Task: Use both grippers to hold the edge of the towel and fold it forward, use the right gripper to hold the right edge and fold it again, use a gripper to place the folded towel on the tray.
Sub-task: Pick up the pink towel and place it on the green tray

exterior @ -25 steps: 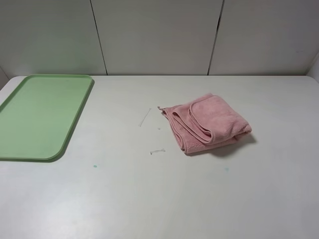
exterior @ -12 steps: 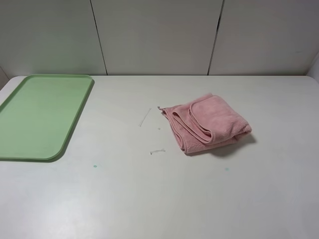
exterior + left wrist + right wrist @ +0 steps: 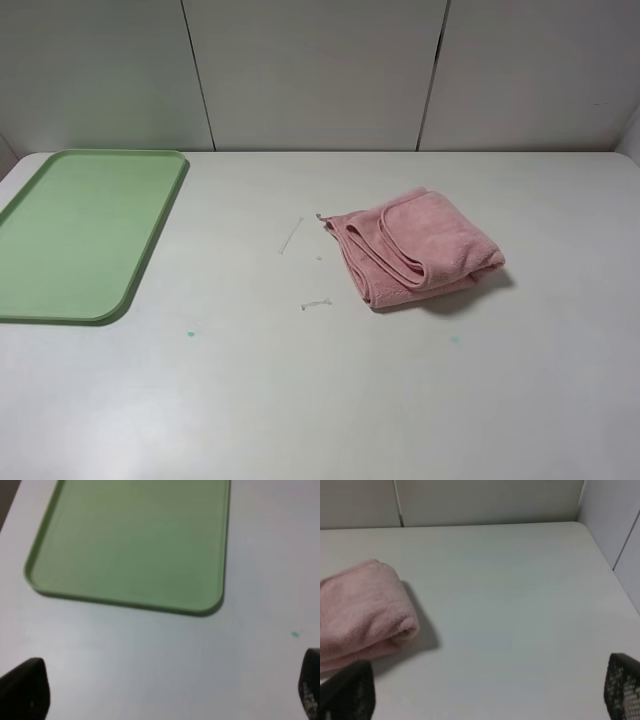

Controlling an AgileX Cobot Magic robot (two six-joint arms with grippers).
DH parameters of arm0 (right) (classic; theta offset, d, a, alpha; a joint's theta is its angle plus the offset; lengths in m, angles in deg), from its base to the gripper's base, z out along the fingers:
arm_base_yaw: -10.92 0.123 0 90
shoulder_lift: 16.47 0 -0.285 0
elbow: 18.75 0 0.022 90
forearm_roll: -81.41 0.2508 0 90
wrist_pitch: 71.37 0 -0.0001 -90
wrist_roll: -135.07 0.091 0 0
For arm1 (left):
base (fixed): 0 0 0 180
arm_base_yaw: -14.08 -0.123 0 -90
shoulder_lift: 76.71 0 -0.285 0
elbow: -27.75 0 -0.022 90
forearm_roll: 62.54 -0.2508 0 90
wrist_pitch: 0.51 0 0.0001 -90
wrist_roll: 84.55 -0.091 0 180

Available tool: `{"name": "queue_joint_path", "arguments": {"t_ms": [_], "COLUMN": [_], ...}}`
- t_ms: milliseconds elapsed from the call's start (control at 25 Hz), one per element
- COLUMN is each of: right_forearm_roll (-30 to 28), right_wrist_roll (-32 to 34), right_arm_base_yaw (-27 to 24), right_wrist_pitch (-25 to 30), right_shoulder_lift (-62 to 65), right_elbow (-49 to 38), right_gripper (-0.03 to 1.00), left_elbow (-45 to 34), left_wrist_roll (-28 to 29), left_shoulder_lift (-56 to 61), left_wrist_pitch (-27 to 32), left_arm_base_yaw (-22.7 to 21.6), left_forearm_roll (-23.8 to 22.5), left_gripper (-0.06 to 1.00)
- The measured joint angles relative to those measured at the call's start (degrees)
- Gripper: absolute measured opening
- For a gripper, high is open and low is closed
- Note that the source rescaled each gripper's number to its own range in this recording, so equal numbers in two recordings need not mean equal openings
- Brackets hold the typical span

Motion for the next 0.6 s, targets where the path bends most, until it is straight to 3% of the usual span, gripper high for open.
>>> {"name": "queue_joint_path", "arguments": {"t_ms": [200,440,600], "right_forearm_roll": [0.0,0.0,0.0], "right_wrist_roll": [0.0,0.0,0.0], "right_arm_base_yaw": [0.0,0.0,0.0], "right_wrist_pitch": [0.0,0.0,0.0], "right_shoulder_lift": [0.0,0.0,0.0], "right_elbow": [0.0,0.0,0.0], "right_gripper": [1.0,1.0,1.0], "left_elbow": [3.72,11.51,16.41], "left_wrist_roll": [-5.82,-22.36,-25.77], "left_shoulder_lift": [-16.93,-37.06,-47.24], "left_wrist_pitch": [-9.63,-11.75,-14.65], "left_arm_base_yaw": [-0.06,0.0,4.28], "left_forearm_roll": [8.08,21.23,24.47], "left_gripper": [1.0,1.0,1.0]}}
